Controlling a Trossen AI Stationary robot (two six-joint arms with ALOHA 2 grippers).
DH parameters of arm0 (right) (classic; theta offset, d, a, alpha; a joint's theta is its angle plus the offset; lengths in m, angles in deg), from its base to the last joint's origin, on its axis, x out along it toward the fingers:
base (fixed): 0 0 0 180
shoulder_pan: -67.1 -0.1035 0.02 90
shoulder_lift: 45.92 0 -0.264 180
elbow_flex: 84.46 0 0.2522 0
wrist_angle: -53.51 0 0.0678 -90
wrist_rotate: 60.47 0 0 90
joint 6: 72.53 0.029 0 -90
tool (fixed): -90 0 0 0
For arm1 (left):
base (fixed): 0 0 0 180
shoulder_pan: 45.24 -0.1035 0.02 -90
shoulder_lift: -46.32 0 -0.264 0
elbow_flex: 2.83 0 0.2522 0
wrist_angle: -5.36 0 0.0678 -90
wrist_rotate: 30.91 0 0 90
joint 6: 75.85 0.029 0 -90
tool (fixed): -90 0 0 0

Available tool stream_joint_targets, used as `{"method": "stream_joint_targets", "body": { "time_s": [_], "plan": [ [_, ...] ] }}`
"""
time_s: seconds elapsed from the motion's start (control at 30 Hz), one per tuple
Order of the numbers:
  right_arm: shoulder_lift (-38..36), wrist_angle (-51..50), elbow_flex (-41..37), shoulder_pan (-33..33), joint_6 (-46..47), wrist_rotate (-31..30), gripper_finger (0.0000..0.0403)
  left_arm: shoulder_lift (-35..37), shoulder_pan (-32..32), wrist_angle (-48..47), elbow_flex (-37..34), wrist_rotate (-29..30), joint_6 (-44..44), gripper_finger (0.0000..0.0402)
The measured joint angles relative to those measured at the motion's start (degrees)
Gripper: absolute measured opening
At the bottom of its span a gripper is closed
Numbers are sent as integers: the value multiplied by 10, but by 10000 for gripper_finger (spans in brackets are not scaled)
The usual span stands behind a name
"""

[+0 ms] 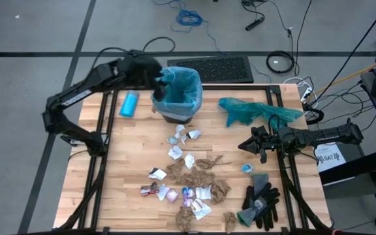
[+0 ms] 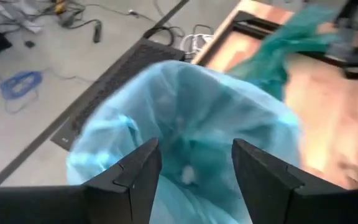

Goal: Place trash/remove bag and relplace
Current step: Put the white paper trash into the trash bin

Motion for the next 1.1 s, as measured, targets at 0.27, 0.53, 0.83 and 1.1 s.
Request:
{"method": "stream_joint_targets", "body": {
  "time_s": [0.27,0.53,0.83,1.1],
  "plan": [
    [0,0,0,0,0,0,0,75,139,-189,-7,91,-175,178],
    [0,0,0,0,0,0,0,96,338,-221,-101,97,-391,171],
    [0,0,0,0,0,0,0,3,463,-110,-191,88,-394,171],
    [0,0,0,0,0,0,0,-120,479,-91,-197,7,-220,171]
  ]
}}
